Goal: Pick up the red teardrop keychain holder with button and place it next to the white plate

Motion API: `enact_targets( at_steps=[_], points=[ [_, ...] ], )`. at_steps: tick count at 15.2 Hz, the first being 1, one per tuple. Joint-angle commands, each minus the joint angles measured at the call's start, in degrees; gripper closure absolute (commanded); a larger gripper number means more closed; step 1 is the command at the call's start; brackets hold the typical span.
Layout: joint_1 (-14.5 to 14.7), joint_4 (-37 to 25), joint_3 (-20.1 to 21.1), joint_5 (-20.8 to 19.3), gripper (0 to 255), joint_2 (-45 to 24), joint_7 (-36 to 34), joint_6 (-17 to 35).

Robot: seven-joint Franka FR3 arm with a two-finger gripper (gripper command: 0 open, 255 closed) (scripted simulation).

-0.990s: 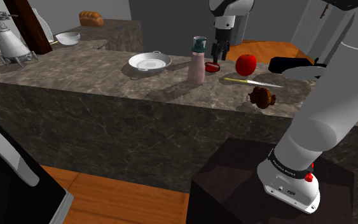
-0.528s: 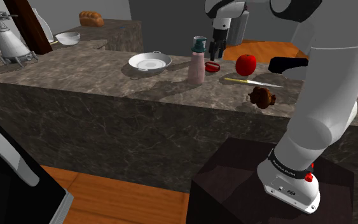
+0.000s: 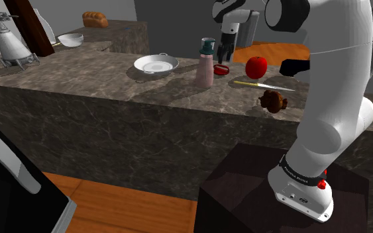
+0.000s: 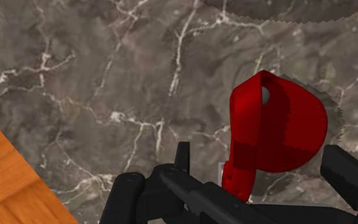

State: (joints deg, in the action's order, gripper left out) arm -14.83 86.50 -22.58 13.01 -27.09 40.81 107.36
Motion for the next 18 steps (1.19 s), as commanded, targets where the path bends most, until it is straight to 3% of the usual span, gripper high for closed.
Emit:
enact_targets(
  at_steps=[1,11,12,18],
  points=[
    [0.0,1.1,0.1,0.2,0,-0.3,0.2,1.5],
    [0.1,2.5,0.3,0.5,0,-0.8,0.4,3.2],
    [0.1,2.5,0.3,0.5,255,-0.8,0.4,3.2],
    [0.1,2.5,0.3,0.5,255,-0.8,0.4,3.2]
  ],
)
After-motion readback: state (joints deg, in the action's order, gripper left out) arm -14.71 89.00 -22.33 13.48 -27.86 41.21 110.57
